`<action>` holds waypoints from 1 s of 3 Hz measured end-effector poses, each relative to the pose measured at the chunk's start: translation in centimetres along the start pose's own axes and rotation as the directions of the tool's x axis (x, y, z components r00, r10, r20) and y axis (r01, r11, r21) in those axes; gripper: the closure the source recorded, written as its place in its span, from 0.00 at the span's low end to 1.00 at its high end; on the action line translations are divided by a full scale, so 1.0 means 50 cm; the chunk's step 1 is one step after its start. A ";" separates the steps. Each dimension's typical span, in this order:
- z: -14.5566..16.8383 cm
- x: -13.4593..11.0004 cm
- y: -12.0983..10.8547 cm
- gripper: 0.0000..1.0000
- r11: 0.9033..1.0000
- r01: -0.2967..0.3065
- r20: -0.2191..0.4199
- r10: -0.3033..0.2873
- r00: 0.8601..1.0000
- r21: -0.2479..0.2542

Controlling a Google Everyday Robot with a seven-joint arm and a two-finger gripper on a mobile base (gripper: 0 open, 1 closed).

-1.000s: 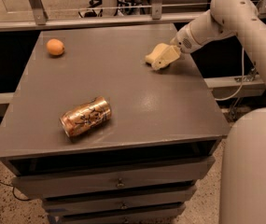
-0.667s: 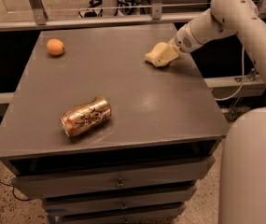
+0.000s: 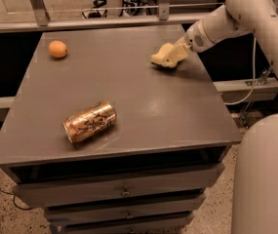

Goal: Pick sponge

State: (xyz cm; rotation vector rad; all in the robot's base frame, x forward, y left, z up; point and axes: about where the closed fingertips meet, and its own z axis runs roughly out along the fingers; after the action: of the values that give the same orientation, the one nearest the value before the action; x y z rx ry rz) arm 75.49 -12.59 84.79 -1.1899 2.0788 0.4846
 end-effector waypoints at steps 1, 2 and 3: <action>-0.031 -0.019 0.019 1.00 0.999 0.003 0.044 -0.001 0.999 -0.037; -0.072 -0.047 0.064 1.00 0.992 0.019 0.120 -0.004 0.993 -0.124; -0.113 -0.086 0.126 1.00 0.969 0.052 0.217 0.001 0.976 -0.242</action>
Offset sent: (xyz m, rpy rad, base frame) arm -0.0678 0.0115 0.0840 0.2819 0.0222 0.2019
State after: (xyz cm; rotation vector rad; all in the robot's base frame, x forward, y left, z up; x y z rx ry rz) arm 69.44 -10.21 91.72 -1.2421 1.8538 0.8425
